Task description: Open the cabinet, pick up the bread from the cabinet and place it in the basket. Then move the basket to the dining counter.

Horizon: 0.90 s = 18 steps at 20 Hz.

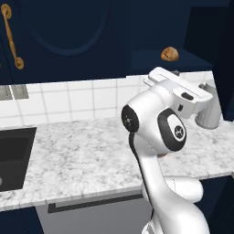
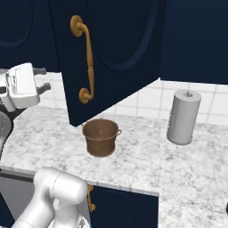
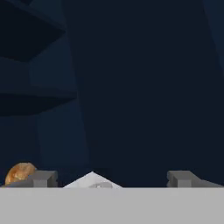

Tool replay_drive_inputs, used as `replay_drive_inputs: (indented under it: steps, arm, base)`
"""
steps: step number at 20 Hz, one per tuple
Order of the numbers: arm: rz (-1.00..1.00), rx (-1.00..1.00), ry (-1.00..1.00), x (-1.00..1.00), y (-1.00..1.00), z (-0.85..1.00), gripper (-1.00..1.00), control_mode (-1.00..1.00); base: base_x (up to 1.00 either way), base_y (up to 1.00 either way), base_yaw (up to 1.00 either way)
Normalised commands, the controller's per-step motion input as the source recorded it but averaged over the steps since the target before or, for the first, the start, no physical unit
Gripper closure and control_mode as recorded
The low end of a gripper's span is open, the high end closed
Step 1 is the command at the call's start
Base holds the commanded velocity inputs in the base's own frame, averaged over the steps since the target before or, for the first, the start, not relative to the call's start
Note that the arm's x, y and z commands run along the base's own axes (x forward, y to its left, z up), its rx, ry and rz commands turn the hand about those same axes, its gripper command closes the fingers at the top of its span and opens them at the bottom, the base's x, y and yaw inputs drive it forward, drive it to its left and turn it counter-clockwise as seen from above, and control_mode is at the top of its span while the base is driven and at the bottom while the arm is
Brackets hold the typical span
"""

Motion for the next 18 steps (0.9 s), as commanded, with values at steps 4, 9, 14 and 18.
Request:
replay_drive_inputs:
  steps: [4, 9, 14, 18]
  arm:
    - [-0.29, 0.03, 0.01, 0.24, -0.39, 0.0, -1.0, -1.0]
    - [-0.21, 0.08, 0.0, 0.14, -0.52, 0.0, -1.0, -1.0]
    - [-0.08, 0.1, 0.0, 0.09, -0.61, 0.0, -1.0, -1.0]
    - [-0.05, 0.15, 0.0, 0.0, -0.76, 0.0, -1.0, -1.0]
  base:
    - [0.0, 0.0, 0.0]
    - [0.0, 0.0, 0.0]
    - [0.0, 0.0, 0.0]
    - [0.0, 0.0, 0.0]
